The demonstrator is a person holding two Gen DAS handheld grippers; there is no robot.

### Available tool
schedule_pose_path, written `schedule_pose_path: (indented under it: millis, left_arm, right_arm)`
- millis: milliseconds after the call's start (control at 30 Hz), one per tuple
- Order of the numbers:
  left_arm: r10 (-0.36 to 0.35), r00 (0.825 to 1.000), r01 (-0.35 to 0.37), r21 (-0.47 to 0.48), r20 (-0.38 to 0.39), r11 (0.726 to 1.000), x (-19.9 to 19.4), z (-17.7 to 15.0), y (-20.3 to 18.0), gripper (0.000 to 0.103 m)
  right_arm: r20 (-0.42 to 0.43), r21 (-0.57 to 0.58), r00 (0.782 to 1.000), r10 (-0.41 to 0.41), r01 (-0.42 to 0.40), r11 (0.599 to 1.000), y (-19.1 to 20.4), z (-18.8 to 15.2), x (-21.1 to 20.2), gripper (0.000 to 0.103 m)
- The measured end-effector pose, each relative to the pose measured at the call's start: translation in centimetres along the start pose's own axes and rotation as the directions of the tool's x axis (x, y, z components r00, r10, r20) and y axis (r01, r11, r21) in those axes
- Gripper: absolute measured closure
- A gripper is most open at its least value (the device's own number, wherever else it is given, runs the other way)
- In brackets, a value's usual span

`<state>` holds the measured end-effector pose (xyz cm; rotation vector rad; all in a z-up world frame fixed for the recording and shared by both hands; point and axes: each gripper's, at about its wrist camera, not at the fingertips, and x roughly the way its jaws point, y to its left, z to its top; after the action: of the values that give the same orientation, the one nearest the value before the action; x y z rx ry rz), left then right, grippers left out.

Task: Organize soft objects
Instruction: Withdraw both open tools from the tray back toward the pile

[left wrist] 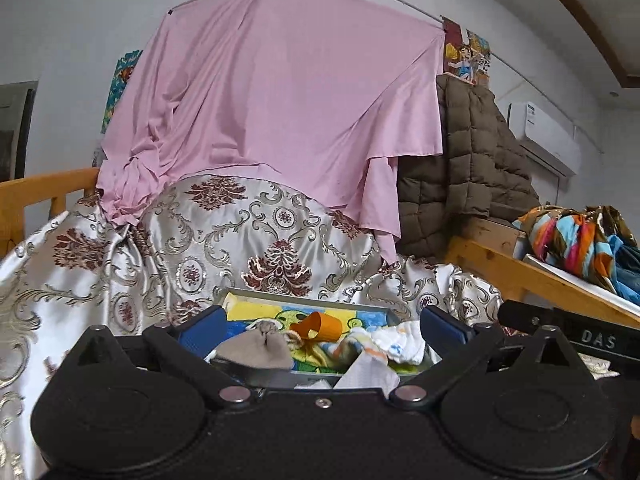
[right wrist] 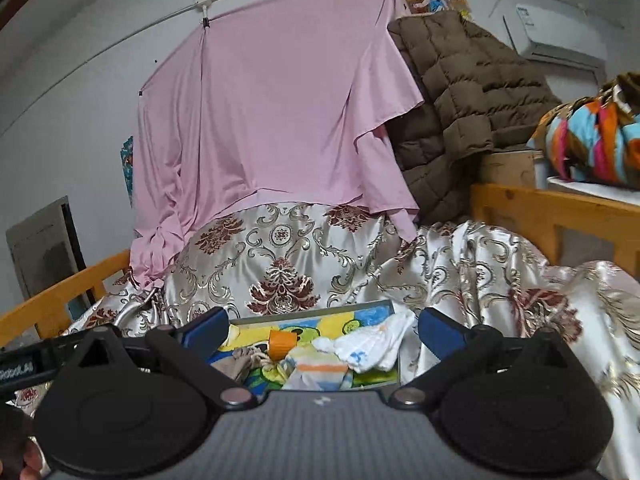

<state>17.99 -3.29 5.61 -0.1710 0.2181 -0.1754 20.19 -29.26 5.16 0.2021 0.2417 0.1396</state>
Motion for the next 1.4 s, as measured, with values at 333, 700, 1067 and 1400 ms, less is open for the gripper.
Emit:
schedule_pose_path:
  millis: [333, 700, 1067, 1400]
  left_arm:
    - [0.011, 0.999, -0.011, -0.004, -0.038, 1.000, -4.4, -2.0, 1.9, 0.001]
    - [0.048, 0.996, -0.044, 0.052, -0.076, 0.998, -7.1, -3.4, 4.6, 0.001]
    - [0.095, 0.977, -0.095, 0.007, -0.190, 0.995, -5.8, -5.2, 6.7, 0.001]
    - [0.113, 0.946, -0.125, -0.018, -0.302, 0.992, -4.4, -6.3, 7.9, 0.001]
  right_arm:
    - [0.006, -0.051, 0.999, -0.049, 0.049, 0.997, 2.8, -2.1, -4.1, 0.000]
    - [-0.053, -0.106, 0.989, -0.139, 0.133, 0.985, 3.9, -4.7, -5.2, 0.000]
    - [-0.122, -0.175, 0.984, -0.130, 0.108, 0.979, 5.5, -6.7, -4.1, 0.000]
    - [-0.247, -0.217, 0.969, -0.014, -0.041, 0.975, 7.1, -9.2, -2.5, 0.000]
